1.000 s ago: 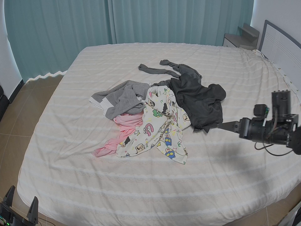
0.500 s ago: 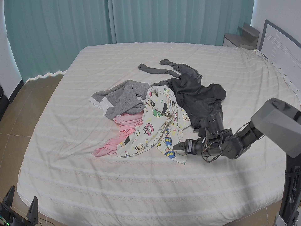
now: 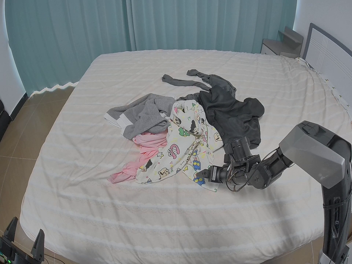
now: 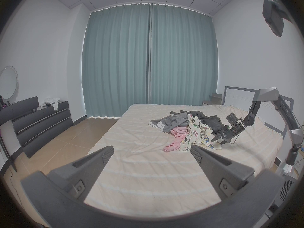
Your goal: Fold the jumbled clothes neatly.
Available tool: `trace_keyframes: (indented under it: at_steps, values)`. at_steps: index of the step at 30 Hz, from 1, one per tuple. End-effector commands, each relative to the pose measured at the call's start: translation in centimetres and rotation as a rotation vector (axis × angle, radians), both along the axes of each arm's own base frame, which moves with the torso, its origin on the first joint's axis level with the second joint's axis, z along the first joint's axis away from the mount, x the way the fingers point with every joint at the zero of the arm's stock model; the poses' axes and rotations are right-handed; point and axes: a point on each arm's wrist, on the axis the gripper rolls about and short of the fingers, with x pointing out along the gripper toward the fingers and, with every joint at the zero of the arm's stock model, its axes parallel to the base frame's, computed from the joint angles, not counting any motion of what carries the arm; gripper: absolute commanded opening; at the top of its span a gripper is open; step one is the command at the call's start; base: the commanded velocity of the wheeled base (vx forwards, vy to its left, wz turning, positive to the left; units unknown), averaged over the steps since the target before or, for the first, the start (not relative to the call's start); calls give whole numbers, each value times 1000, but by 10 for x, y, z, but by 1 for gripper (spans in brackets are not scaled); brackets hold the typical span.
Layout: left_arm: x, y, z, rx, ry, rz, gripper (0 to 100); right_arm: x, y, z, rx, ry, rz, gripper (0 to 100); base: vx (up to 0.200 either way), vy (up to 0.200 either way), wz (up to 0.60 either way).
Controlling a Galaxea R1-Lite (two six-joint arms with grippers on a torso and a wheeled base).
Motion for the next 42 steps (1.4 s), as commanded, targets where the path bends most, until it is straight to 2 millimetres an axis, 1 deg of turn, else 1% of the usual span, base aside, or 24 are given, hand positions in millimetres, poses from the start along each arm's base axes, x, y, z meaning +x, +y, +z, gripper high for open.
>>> trace_keyframes:
  at_steps: [1, 2, 3, 4, 7, 9, 11, 14, 18, 19, 24, 28, 30, 32, 33, 34, 35, 36, 37, 39, 40, 41, 42]
  values:
    - [0, 0, -4, -1, -5, 1, 100, 6, 6, 3, 14, -24, 1, 100, 0, 0, 0]
    - [0, 0, -4, -1, -5, 1, 100, 6, 6, 3, 14, -24, 1, 100, 0, 0, 0]
    - [0, 0, -4, -1, -5, 1, 100, 5, 12, 3, 22, -27, 10, 100, 0, 0, 0]
    - [0, 0, -3, -1, -6, 1, 100, 4, 15, 3, 25, -29, 14, 100, 0, 0, 0]
    - [0, 0, -4, -1, -5, 1, 100, 4, 21, -7, 14, -18, 27, 100, 0, 0, 0]
    - [0, 0, -4, -1, -5, 1, 100, 7, 26, -15, 9, -17, 29, 100, 0, 0, 0]
    - [0, 0, -4, -1, -5, 1, 100, 10, 27, -18, 2, -21, 20, 100, 0, 0, 0]
    - [0, 0, -4, -4, -5, 1, 100, 18, 32, -26, -32, -50, -31, 100, 0, 0, 0]
    - [0, 0, -4, -4, -5, 1, 100, 20, 33, -25, -38, -64, -46, 100, 0, 0, 0]
    - [0, 0, -4, -4, -5, 1, 100, 20, 33, -25, -38, -64, -46, 0, 0, 0, 0]
    - [0, 0, -3, -4, -6, 1, 100, 18, 32, -18, -42, -77, -59, 0, 0, 0, 0]
    - [0, 0, -4, -4, -5, 1, 100, 10, 27, -1, 0, -95, -85, 0, 0, 0, 0]
    - [0, 0, -4, -2, -5, 1, 100, 5, 25, 9, 53, -142, -100, 0, 0, 0, 0]
    - [0, 0, -4, -2, -3, 2, 100, 4, 24, 9, 59, -147, -102, 0, 0, 0, 0]
    - [0, 0, -3, 2, -6, 1, 100, -5, 19, 20, 106, -211, -107, 0, 0, 0, 0]
    - [0, 0, -3, 5, -6, 2, 100, -12, 15, 26, 119, -230, -107, 0, 0, 0, 0]
    - [0, 0, -3, 5, -6, 1, 100, -15, 14, 27, 121, -234, -107, 0, 0, 0, 0]
    - [0, 0, -3, 7, -6, 1, 100, -26, 8, 36, 136, -248, -105, 0, 0, 0, 0]
    - [0, 0, -3, 7, -6, 1, 100, -33, 5, 40, 143, -251, -102, 0, 0, 0, 0]
    - [0, 0, -3, 11, -6, -1, 100, -53, -1, 55, 167, -274, -86, 0, 0, 0, 0]
    - [0, 0, -3, 11, -6, -1, 100, -55, -1, 56, 169, -277, -85, 0, 0, 0, 0]
    - [0, 0, -4, 18, -4, -3, 100, -65, -4, 65, 188, -297, -76, 0, 0, 0, 0]
    - [0, 0, -4, 30, -4, -4, 100, -79, -8, 79, 222, -341, -57, 0, 0, 0, 0]
